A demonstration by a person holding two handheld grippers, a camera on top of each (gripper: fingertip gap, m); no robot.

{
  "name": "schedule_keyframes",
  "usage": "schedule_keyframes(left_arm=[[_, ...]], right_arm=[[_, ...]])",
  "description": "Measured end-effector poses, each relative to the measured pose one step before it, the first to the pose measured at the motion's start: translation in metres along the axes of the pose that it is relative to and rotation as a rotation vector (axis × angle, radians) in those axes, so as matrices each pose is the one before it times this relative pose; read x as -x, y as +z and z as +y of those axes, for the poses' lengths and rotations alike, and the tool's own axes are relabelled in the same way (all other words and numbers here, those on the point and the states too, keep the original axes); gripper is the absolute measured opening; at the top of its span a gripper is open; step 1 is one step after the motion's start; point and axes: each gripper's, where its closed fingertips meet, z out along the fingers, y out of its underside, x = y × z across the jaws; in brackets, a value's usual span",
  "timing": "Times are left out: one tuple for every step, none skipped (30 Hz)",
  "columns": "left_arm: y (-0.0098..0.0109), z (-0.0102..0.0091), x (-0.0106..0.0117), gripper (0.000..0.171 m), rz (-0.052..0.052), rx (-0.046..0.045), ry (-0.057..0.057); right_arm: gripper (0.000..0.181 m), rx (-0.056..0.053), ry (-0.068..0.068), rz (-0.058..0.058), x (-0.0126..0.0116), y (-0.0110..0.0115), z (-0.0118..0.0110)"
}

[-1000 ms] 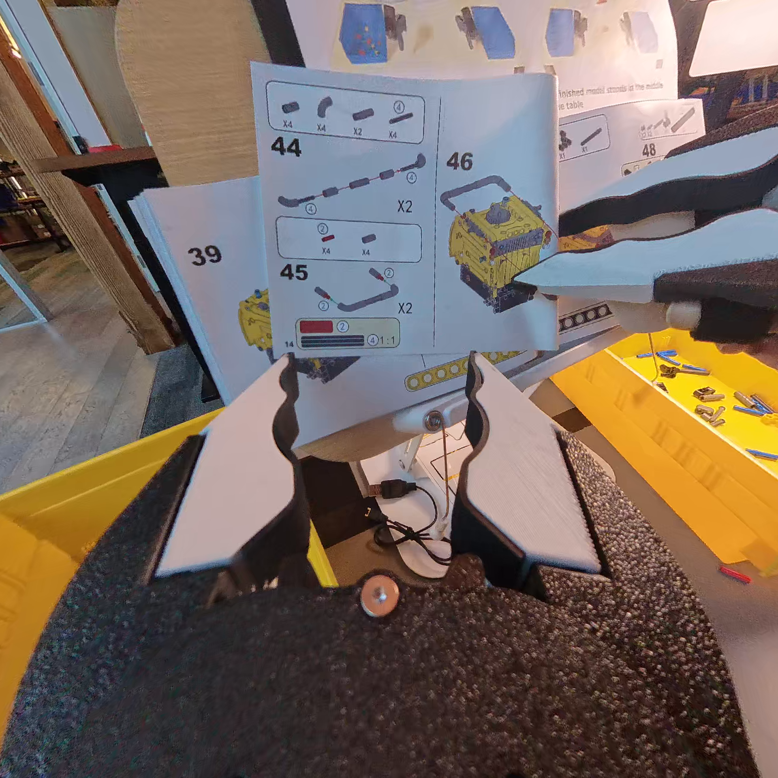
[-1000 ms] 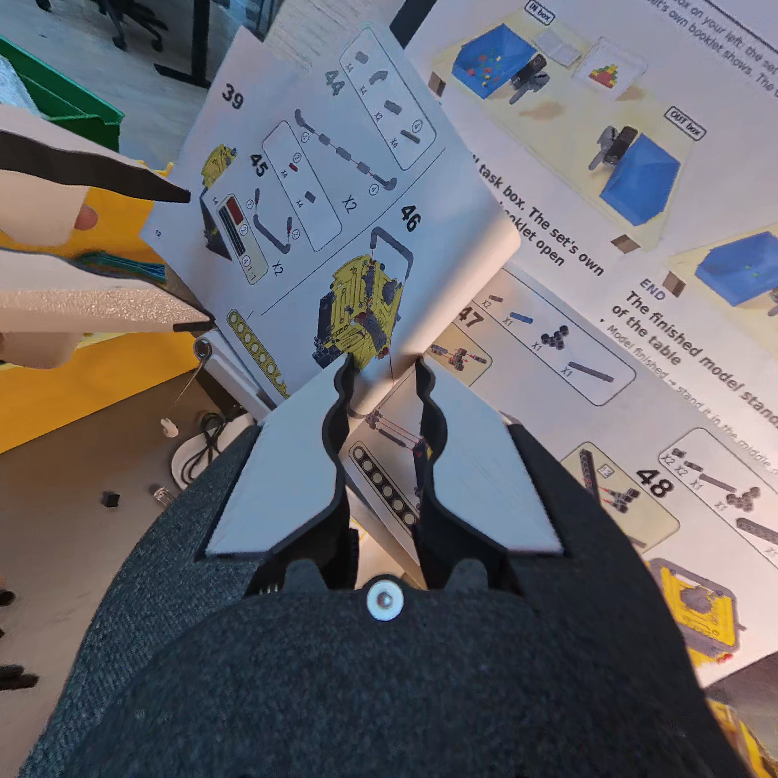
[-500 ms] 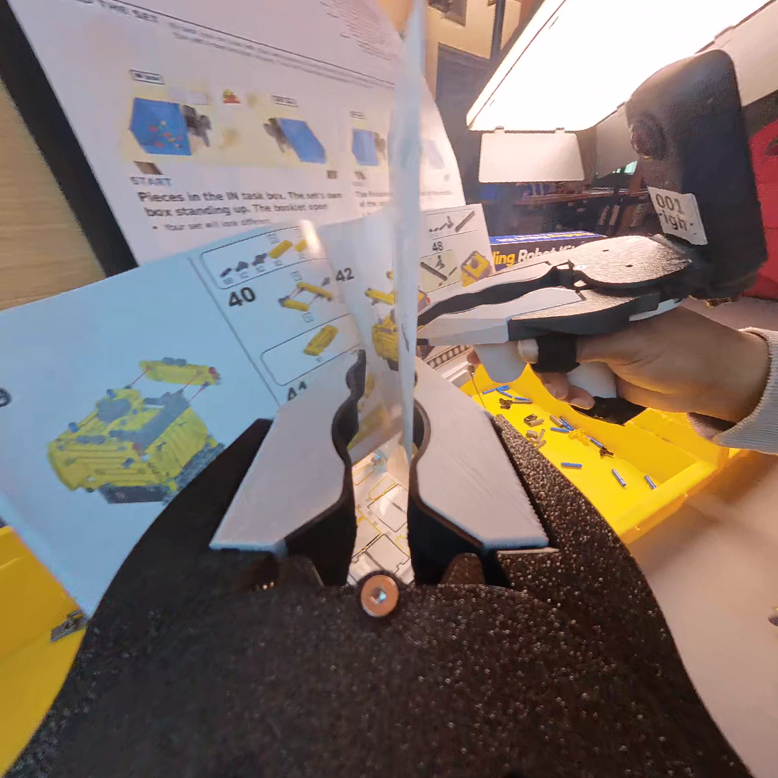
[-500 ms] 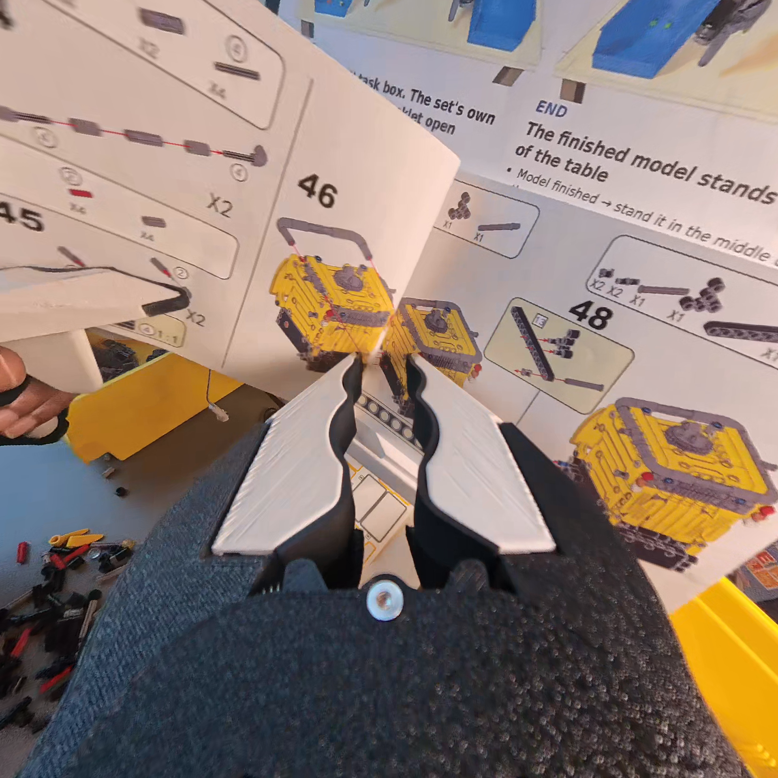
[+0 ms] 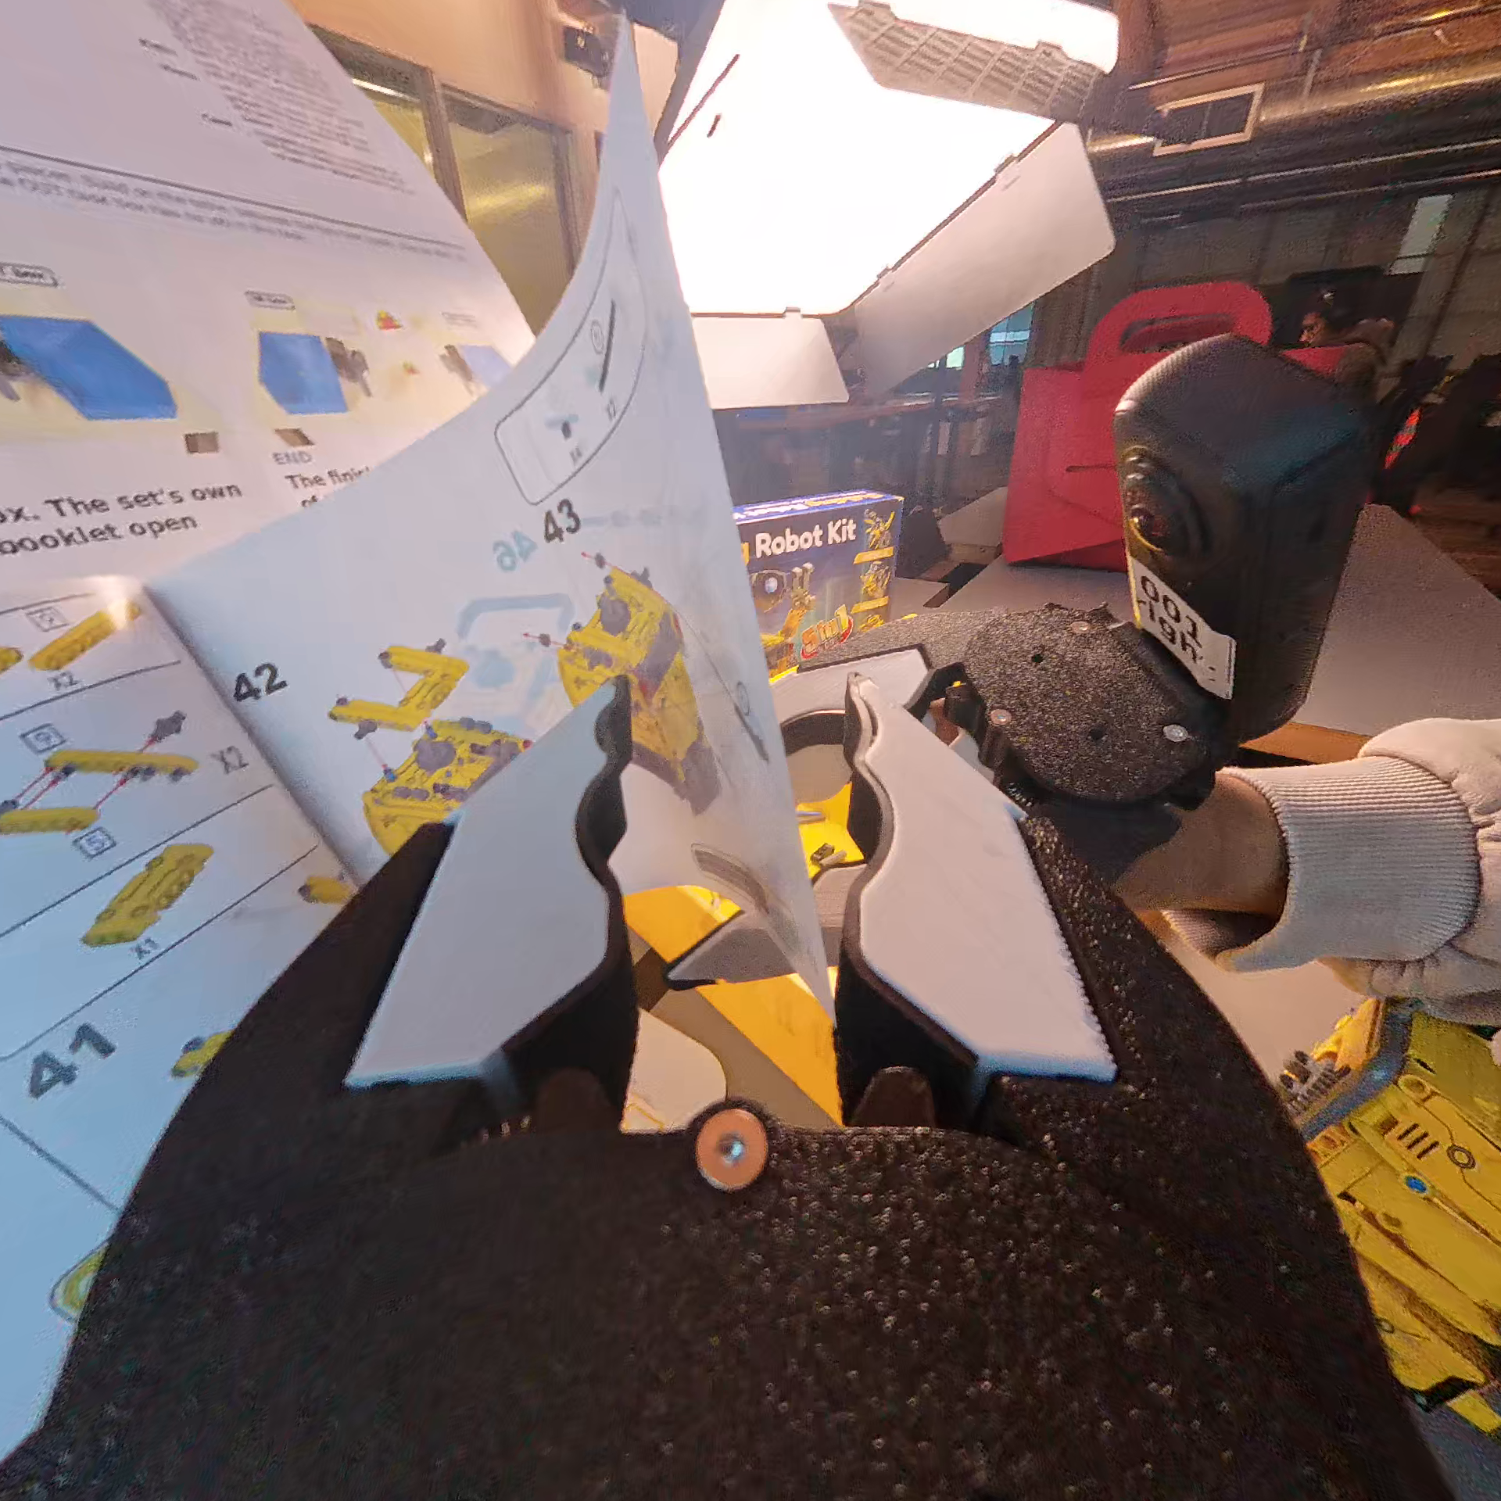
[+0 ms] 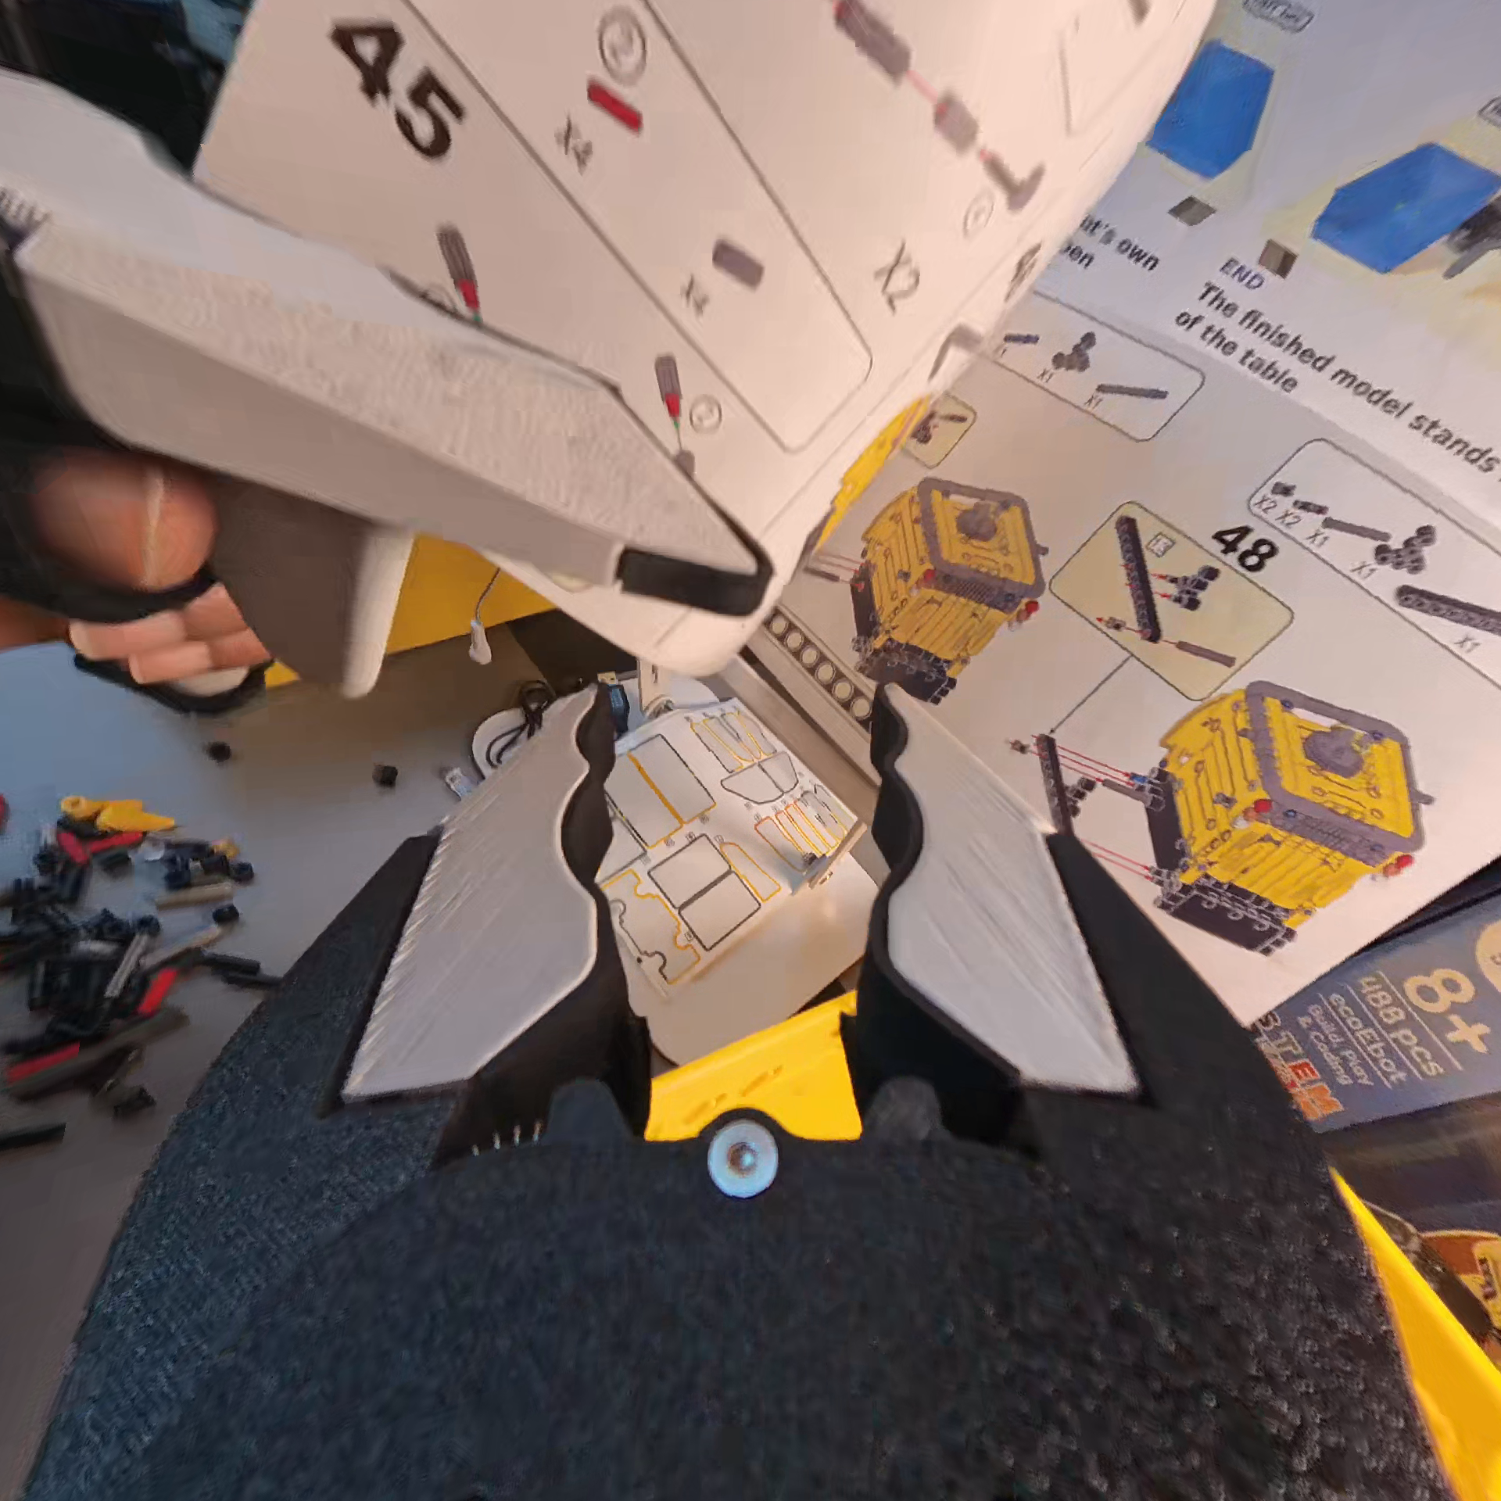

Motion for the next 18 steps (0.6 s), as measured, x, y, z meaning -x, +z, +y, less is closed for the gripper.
schedule_keyframes(left_arm=[[0.00010, -0.00344, -0.00469, 0.054, 0.0184, -0.01571, 0.0005], [-0.00106, -0.00224, -0.00373, 0.056, 0.0177, -0.00835, -0.0049], [-0.00227, -0.00128, -0.00274, 0.057, 0.0150, -0.00254, -0.0021], [-0.00350, -0.00068, -0.00023, 0.057, 0.0031, 0.00017, 0.0031], [-0.00430, 0.00051, 0.00264, 0.055, -0.0120, 0.00597, 0.0071], [-0.00430, 0.00171, 0.00499, 0.053, -0.0212, 0.01310, 0.0068], [-0.00408, 0.00308, 0.00665, 0.051, -0.0261, 0.01968, 0.0036], [-0.00343, 0.00426, 0.00757, 0.049, -0.0286, 0.02499, 0.0011], [-0.00255, 0.00505, 0.00824, 0.048, -0.0300, 0.02710, -0.0007], [-0.00164, 0.00561, 0.00819, 0.047, -0.0289, 0.02728, -0.0036], [-0.00057, 0.00627, 0.00755, 0.047, -0.0249, 0.02874, -0.0070], [0.00030, 0.00640, 0.00660, 0.047, -0.0204, 0.02913, -0.0090], [0.00073, 0.00594, 0.00547, 0.047, -0.0164, 0.02522, -0.0096], [0.00108, 0.00512, 0.00460, 0.048, -0.0142, 0.01926, -0.0088], [0.00120, 0.00432, 0.00378, 0.048, -0.0124, 0.01461, -0.0045], [0.00137, 0.00353, 0.00372, 0.049, -0.0148, 0.01065, 0.0010], [0.00118, 0.00294, 0.00433, 0.049, -0.0203, 0.00693, 0.0075], [0.00123, 0.00291, 0.00460, 0.049, -0.0220, 0.00620, 0.0137]], right_arm=[[0.059, -0.0288, 0.0289, 0.0119, -0.00242, 0.00007, -0.00670], [0.056, -0.0246, 0.0310, 0.0057, -0.00279, 0.00015, -0.00555], [0.051, -0.0188, 0.0257, 0.0100, -0.00404, -0.00022, -0.00378], [0.046, -0.0170, 0.0198, 0.0218, -0.00651, -0.00089, -0.00248], [0.041, -0.0121, 0.0177, 0.0164, -0.00615, -0.00105, -0.00092], [0.036, -0.0070, 0.0214, 0.0034, -0.00455, -0.00098, 0.00049], [0.033, -0.0028, 0.0263, 0.0003, -0.00467, -0.00096, 0.00164], [0.029, 0.0002, 0.0243, 0.0035, -0.00530, -0.00102, 0.00208], [0.026, 0.0019, 0.0217, 0.0045, -0.00558, -0.00116, 0.00215], [0.023, -0.0015, 0.0226, 0.0049, -0.00555, -0.00132, 0.00136], [0.019, -0.0058, 0.0248, 0.0081, -0.00584, -0.00164, 0.00047], [0.017, -0.0064, 0.0236, 0.0096, -0.00575, -0.00177, -0.00024], [0.016, -0.0038, 0.0199, 0.0058, -0.00482, -0.00190, -0.00030], [0.015, -0.0029, 0.0126, 0.0065, -0.00449, -0.00209, -0.00046], [0.013, -0.0021, 0.0045, 0.0088, -0.00442, -0.00213, -0.00028], [0.011, -0.0008, 0.0006, 0.0104, -0.00453, -0.00211, -0.00015], [0.011, 0.0021, -0.0015, 0.0111, -0.00461, -0.00202, 0.00042], [0.011, 0.0047, -0.0016, 0.0092, -0.00431, -0.00172, 0.00085]])
